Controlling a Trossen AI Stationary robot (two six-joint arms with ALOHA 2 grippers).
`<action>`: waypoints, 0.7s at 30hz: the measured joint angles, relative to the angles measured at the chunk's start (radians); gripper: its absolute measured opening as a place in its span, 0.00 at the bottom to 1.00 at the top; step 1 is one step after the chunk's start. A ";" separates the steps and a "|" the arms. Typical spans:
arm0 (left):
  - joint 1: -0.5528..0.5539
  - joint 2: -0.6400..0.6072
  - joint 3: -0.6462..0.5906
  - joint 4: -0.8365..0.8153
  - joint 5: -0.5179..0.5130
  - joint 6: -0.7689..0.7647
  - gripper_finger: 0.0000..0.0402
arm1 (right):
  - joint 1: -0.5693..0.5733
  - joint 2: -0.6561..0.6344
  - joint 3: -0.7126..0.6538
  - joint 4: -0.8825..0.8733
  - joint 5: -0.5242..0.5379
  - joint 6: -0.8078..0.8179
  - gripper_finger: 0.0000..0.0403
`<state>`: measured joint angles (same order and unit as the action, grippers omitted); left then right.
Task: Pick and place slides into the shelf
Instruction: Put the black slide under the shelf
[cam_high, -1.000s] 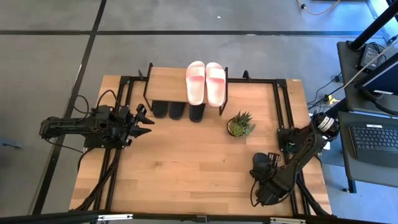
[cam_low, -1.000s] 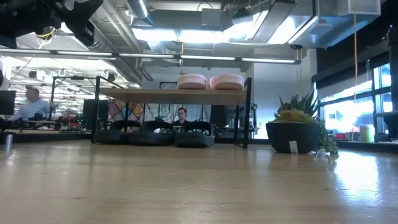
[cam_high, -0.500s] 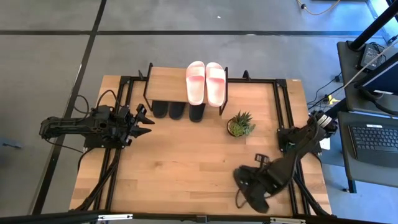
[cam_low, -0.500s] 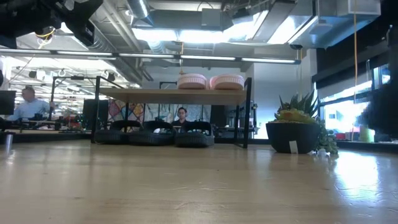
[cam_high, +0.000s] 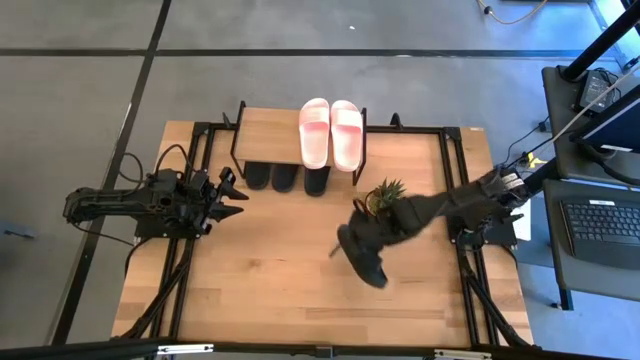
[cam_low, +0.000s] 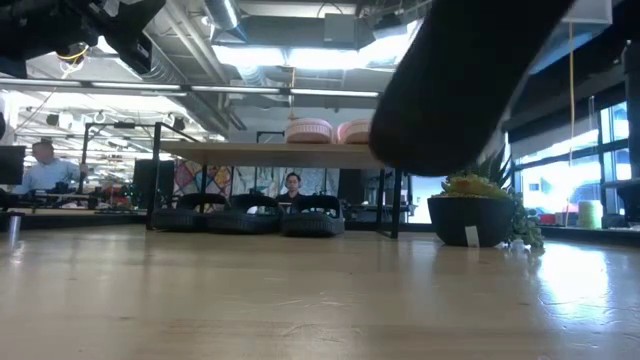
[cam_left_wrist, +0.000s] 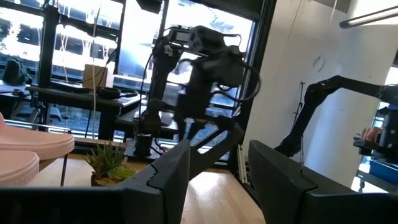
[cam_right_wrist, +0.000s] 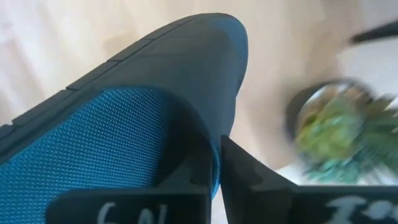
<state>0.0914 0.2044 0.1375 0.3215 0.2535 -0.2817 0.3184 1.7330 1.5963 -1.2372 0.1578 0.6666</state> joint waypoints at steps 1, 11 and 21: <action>0.000 0.000 0.000 0.000 0.001 0.000 0.39 | -0.025 0.007 0.000 0.009 0.007 -0.029 0.03; 0.000 0.000 0.000 -0.090 0.002 0.002 0.39 | -0.199 0.112 0.000 0.064 0.010 -0.186 0.03; 0.000 0.000 0.000 -0.104 -0.001 0.004 0.39 | -0.286 0.213 0.000 0.139 0.009 -0.311 0.03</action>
<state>0.0912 0.2047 0.1375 0.2173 0.2522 -0.2781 0.0328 1.9458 1.5966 -1.0983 0.1665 0.3559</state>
